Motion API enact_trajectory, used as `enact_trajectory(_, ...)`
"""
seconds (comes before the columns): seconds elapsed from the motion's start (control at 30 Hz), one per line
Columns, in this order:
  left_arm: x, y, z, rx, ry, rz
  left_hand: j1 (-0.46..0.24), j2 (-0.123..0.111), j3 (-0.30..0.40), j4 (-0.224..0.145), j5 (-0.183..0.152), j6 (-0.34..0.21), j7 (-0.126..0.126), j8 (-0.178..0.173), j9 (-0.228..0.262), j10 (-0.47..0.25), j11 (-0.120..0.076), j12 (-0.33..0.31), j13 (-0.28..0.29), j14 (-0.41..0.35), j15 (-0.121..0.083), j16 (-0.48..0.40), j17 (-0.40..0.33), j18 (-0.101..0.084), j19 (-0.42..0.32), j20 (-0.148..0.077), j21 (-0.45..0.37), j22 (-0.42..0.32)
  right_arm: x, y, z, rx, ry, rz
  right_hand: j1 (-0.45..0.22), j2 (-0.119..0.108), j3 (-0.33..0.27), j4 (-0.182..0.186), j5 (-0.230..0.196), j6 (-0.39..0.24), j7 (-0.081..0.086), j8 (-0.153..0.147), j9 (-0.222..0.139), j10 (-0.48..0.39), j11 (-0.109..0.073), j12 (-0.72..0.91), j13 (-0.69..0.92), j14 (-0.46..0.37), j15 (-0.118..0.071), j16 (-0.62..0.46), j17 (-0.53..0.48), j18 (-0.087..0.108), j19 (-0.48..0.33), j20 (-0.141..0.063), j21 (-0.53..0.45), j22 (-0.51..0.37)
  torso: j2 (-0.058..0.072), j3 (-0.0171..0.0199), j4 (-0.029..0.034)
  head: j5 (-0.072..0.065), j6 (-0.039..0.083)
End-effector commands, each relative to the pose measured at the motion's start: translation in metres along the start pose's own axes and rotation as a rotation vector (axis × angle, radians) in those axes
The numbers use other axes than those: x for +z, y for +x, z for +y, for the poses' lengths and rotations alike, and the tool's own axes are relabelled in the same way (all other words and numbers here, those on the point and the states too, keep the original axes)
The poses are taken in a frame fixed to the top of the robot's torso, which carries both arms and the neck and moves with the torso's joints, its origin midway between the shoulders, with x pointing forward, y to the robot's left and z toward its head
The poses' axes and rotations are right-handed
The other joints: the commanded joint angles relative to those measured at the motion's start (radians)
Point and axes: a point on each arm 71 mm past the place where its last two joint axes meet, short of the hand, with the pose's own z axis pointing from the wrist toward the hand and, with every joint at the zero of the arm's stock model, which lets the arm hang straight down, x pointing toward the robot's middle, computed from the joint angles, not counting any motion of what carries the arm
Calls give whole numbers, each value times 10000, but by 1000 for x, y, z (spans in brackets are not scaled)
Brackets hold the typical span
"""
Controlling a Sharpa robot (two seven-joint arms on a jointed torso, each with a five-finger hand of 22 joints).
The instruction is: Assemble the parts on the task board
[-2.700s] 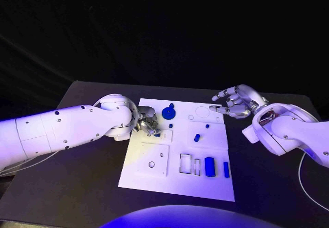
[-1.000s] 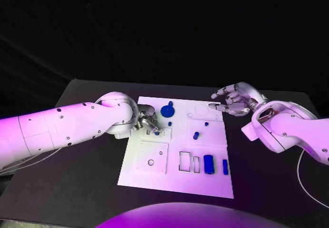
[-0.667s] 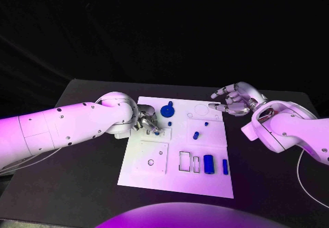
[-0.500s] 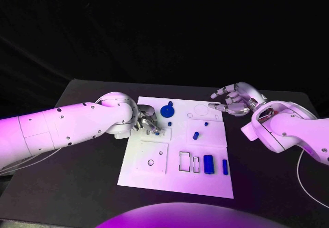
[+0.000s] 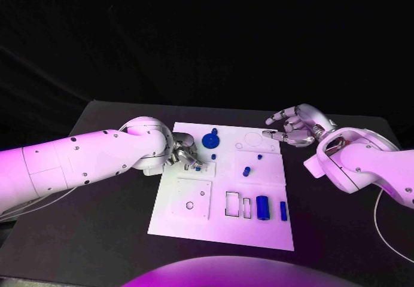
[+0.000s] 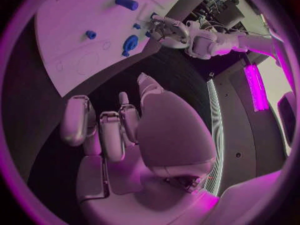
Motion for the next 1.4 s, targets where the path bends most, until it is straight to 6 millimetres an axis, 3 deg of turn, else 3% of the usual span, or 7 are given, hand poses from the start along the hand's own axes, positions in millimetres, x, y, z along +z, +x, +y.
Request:
enact_trajectory(0.03, -2, -1, -1, -106, 70, -69, -105, -20, -71, -24, -61, 98, -1, -27, 12, 54, -37, 61, -10, 618, -45, -20, 909, -188, 58, -39, 4, 9, 0, 1, 1, -9, -118, 44, -107, 16, 35, 22, -23, -10, 0, 57, -14, -70, -4, -82, 388, 560, -62, -63, 391, 179, -68, -25, -65, 160, -2, -3, 2, -3, 11)
enact_trajectory(0.27, -14, -17, -4, -479, 280, -445, -102, -27, -97, -29, -58, 100, -3, -28, 14, 55, -39, 61, -11, 619, -45, -19, 911, -184, 46, -40, -5, -12, 0, 1, -1, -6, -100, 17, -126, 16, 34, 23, -23, -19, 1, 57, -18, -70, -3, -82, 388, 556, -62, -70, 374, 182, -72, -25, -77, 153, -26, 6, 8, 9, 59)
enact_trajectory(0.6, -29, -63, 3, -572, 92, -960, 128, -44, -259, -52, -1, -2, 13, -102, 20, -123, -30, -68, -268, 613, -42, -30, 894, -179, 32, -42, -22, -35, 1, 1, -2, -9, -68, 4, -152, 15, 32, 22, -23, -30, 2, 57, -23, -69, -1, -80, 389, 558, -61, -69, 384, 179, -66, -25, -72, 158, -3, 12, 2, 35, 157)
enact_trajectory(0.77, -23, -75, 8, -440, -198, -1002, 197, -35, -423, -29, -2, -166, 87, -244, -12, -354, 32, -223, -568, 591, 5, -62, 829, -163, -39, -19, -76, -133, 1, 1, -1, -7, -68, 12, -152, 15, 32, 22, -23, -30, 2, 57, -23, -69, -1, -80, 389, 558, -61, -69, 384, 179, -66, -25, -72, 158, 10, 5, 11, 31, 195)
enact_trajectory(1.0, -8, -86, 20, -478, -761, -961, 291, 55, -686, -23, 7, -461, 275, -718, -210, -590, 195, -351, -827, 559, 143, -96, 767, -148, -114, 80, -133, -216, 1, 1, -1, -2, -77, 26, -160, 15, 34, 19, -23, -33, 2, 58, -25, -67, -1, -78, 391, 558, -61, -69, 386, 183, -75, -25, -91, 146, 20, -9, -3, 63, 226)
enact_trajectory(1.13, -3, -90, 27, -524, -998, -937, 301, 61, -716, -23, 6, -478, 293, -764, -230, -615, 212, -364, -859, 553, 157, -103, 751, -141, -135, 92, -148, -248, 1, 2, -1, 3, -89, 37, -160, 15, 34, 19, -23, -33, 2, 58, -25, -67, -1, -78, 391, 558, -61, -69, 386, 183, -75, -25, -91, 146, 29, -3, -13, 146, 259)
enact_trajectory(1.4, 7, -89, 35, -506, -1344, -696, 301, 61, -716, -23, 6, -478, 293, -764, -230, -615, 212, -364, -859, 553, 157, -103, 751, -141, -135, 92, -148, -248, 1, 2, 0, 3, -115, 56, -160, 15, 34, 19, -23, -33, 2, 58, -25, -67, -1, -78, 391, 558, -61, -69, 386, 183, -75, -25, -91, 146, 13, -12, 14, 174, 206)
